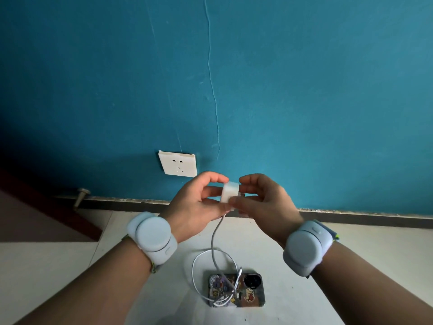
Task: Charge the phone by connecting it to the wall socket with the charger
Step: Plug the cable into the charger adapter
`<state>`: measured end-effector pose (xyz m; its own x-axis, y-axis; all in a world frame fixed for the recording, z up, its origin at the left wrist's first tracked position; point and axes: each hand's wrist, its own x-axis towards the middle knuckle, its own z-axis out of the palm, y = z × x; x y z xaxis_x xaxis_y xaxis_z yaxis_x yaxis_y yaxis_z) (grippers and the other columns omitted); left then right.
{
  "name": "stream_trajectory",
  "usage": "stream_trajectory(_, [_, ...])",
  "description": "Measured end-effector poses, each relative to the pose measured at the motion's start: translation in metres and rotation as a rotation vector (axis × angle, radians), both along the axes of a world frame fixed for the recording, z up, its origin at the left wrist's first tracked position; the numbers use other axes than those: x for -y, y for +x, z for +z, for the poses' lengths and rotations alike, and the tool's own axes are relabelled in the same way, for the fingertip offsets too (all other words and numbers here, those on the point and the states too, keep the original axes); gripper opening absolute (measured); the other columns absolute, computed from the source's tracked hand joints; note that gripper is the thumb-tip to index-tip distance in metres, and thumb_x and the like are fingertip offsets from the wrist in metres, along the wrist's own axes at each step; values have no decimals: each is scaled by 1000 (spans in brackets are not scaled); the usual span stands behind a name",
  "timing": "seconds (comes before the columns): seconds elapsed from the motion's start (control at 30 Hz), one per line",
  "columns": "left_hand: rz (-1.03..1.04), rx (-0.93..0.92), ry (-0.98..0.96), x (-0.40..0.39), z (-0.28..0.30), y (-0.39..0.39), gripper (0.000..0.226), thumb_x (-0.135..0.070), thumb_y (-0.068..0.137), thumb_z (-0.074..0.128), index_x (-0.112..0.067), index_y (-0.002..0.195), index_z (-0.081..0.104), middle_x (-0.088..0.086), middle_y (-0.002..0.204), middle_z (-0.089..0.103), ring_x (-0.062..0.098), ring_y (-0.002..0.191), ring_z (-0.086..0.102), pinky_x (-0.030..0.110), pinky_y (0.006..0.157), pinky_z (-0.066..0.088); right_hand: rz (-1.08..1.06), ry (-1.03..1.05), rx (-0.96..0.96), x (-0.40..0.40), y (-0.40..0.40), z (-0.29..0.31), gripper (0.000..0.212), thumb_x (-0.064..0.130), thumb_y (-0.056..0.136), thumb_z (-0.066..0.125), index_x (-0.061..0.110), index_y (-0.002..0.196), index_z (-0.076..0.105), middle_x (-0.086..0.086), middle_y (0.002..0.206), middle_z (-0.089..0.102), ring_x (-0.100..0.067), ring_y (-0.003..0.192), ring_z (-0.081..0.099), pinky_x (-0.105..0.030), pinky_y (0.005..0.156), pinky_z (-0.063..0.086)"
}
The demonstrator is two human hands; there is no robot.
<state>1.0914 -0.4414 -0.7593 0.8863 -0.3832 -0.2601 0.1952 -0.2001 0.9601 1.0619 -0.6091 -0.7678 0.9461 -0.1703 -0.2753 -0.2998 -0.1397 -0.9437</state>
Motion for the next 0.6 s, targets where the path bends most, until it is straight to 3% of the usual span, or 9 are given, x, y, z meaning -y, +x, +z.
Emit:
stream_trajectory(0.17, [42,39,86,-1,-2,3,58,0,70,83,-29,114,57,4,110,66,22,85,72,35,81,59,43,66,35,1,1,1,41,8,72,76,31,104,62,3,104,70,-27,90,70,-52,88,55])
stream_trajectory(0.27, [65,40,145,0,-4,3,67,-7,62,88,-27,119,58,0,113,64,23,89,72,40,86,59,63,63,27,-1,0,-1,40,8,74,74,32,105,63,4,109,70,-26,92,70,-52,90,54])
stream_trajectory(0.4, [105,53,193,-1,-2,4,62,-22,51,85,-30,109,65,-7,105,67,19,85,73,39,86,58,47,-11,-4,2,0,-3,40,15,73,75,35,106,64,14,112,67,-20,92,70,-48,90,55])
stream_trajectory(0.5, [156,44,243,-4,-2,5,62,-24,49,82,-31,107,65,-8,103,68,21,84,72,41,84,59,41,-41,-52,7,1,-7,34,14,75,73,33,103,66,16,104,69,-24,88,70,-47,86,57])
stream_trajectory(0.6, [188,23,292,-7,-3,7,59,-23,48,79,-30,105,63,-5,100,68,25,84,70,46,83,59,66,-74,-114,10,4,-14,24,13,78,72,30,96,68,11,96,73,-23,89,71,-35,73,60])
